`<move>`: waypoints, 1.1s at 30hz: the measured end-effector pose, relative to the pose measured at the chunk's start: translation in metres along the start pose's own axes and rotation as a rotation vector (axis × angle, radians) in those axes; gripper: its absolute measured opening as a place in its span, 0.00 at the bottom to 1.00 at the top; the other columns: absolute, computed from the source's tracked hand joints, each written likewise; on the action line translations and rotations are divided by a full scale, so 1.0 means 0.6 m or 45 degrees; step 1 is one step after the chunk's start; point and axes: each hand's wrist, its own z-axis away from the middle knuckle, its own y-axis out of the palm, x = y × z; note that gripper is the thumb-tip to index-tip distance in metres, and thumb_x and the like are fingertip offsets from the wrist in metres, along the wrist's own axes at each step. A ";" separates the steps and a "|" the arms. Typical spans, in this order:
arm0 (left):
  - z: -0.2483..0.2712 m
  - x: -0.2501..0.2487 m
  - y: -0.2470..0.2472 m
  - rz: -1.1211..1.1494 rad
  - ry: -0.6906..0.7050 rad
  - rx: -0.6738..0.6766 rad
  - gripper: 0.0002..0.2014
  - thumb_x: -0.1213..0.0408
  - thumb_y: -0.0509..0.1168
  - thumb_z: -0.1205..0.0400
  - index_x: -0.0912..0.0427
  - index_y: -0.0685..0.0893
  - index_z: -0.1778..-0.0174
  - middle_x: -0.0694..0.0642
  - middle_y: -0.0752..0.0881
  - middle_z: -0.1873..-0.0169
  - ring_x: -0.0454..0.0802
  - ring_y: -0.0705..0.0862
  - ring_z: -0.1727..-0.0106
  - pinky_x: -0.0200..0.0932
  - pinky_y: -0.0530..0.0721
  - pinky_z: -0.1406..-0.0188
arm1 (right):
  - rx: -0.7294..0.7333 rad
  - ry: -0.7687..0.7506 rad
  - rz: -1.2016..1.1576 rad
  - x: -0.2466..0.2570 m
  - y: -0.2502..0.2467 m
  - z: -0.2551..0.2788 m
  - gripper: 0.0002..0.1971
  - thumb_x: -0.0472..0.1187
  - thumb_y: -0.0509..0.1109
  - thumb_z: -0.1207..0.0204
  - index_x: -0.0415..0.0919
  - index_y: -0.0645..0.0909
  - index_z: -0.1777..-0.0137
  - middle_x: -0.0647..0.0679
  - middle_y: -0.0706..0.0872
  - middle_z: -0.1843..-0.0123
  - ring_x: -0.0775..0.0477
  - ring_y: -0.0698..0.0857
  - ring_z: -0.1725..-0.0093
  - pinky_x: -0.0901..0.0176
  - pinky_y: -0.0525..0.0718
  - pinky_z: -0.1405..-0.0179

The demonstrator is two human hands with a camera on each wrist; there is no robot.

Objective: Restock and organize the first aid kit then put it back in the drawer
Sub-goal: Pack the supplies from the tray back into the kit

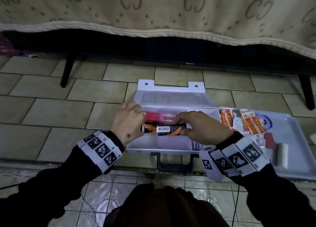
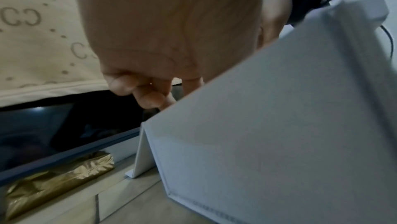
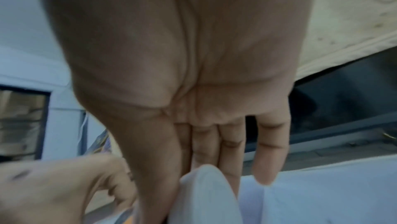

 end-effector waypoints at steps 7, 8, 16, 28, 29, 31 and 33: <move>-0.007 0.044 -0.009 0.575 -0.126 -0.063 0.14 0.55 0.75 0.28 0.53 0.89 0.48 0.50 0.76 0.52 0.48 0.78 0.50 0.40 0.73 0.48 | 0.184 -0.107 0.298 0.042 0.023 -0.033 0.16 0.31 0.64 0.24 0.38 0.80 0.37 0.41 0.83 0.38 0.42 0.78 0.36 0.56 0.77 0.40; -0.010 0.053 -0.010 0.730 -0.189 -0.174 0.13 0.61 0.74 0.27 0.56 0.88 0.47 0.51 0.76 0.53 0.46 0.78 0.55 0.38 0.75 0.50 | 0.209 -0.107 0.325 0.047 0.027 -0.038 0.15 0.31 0.64 0.24 0.38 0.80 0.38 0.40 0.83 0.39 0.41 0.78 0.37 0.53 0.78 0.39; -0.025 0.072 -0.001 1.159 -0.507 -0.085 0.17 0.64 0.72 0.23 0.64 0.84 0.39 0.56 0.87 0.54 0.43 0.85 0.71 0.27 0.84 0.75 | 0.219 -0.155 0.419 0.094 0.040 -0.068 0.09 0.32 0.68 0.28 0.32 0.80 0.48 0.37 0.81 0.45 0.37 0.81 0.47 0.52 0.82 0.53; -0.039 0.076 -0.005 1.165 -0.514 -0.036 0.18 0.65 0.74 0.27 0.68 0.85 0.43 0.58 0.87 0.59 0.43 0.86 0.75 0.31 0.85 0.76 | 0.222 0.031 0.886 0.089 0.043 -0.073 0.18 0.51 0.66 0.22 0.41 0.69 0.69 0.52 0.71 0.70 0.51 0.72 0.70 0.59 0.72 0.62; -0.040 0.076 -0.004 1.172 -0.520 -0.035 0.18 0.65 0.74 0.27 0.68 0.85 0.43 0.58 0.86 0.59 0.40 0.84 0.79 0.31 0.85 0.77 | 0.239 0.033 0.905 0.083 0.047 -0.073 0.20 0.51 0.66 0.22 0.41 0.67 0.70 0.52 0.71 0.71 0.52 0.71 0.72 0.61 0.72 0.66; -0.041 0.076 -0.004 1.162 -0.523 -0.027 0.17 0.67 0.74 0.26 0.68 0.85 0.42 0.58 0.86 0.59 0.40 0.84 0.79 0.29 0.84 0.78 | 0.252 0.006 0.914 0.077 0.051 -0.073 0.18 0.50 0.67 0.23 0.42 0.68 0.70 0.52 0.72 0.71 0.53 0.71 0.73 0.64 0.65 0.76; -0.041 0.076 -0.005 1.151 -0.516 -0.022 0.17 0.68 0.73 0.25 0.68 0.84 0.41 0.58 0.86 0.58 0.45 0.86 0.73 0.29 0.84 0.77 | 0.269 -0.017 0.898 0.078 0.052 -0.075 0.16 0.48 0.70 0.26 0.43 0.70 0.69 0.53 0.73 0.71 0.54 0.72 0.74 0.64 0.61 0.79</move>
